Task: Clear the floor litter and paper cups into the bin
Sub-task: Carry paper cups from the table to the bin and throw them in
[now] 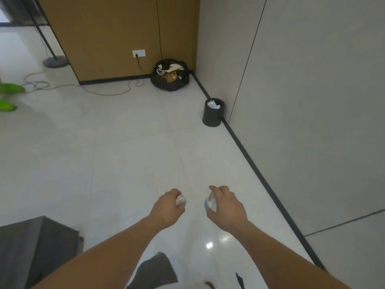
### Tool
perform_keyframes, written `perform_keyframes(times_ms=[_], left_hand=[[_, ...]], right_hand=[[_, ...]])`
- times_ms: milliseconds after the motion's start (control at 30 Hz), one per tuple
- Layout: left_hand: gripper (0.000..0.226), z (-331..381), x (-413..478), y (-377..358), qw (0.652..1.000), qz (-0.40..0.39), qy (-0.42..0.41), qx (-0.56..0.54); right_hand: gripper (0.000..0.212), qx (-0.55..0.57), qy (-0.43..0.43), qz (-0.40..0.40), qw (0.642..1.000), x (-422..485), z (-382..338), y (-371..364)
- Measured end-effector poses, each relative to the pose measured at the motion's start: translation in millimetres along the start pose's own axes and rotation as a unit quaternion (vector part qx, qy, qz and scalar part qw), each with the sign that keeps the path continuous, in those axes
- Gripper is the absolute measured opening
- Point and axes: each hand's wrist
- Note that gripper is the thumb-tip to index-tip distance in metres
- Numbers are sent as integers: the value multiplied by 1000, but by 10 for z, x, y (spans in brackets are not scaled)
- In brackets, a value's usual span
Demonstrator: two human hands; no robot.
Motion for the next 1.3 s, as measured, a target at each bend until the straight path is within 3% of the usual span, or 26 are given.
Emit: perform_keyframes(times_ms=[633, 1000, 1300], left_hand=[[36, 950, 4391, 1412, 996, -48, -66, 44], [37, 1944, 6848, 1821, 995, -36, -50, 74], [30, 2571, 8669, 1947, 998, -50, -44, 20]], right_hand=[[67, 12, -63, 16, 998, 4064, 413, 1248], [71, 16, -50, -10, 999, 6533, 1348, 2161], [72, -21, -57, -35, 998, 8179, 2082, 2899]])
Point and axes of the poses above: each hand's wrist, its own x-axis towards the middle knuckle, its own y-axis out of the back of the hand, z = x × y, and after that the axes turned 3 degrees about -z, right-handed
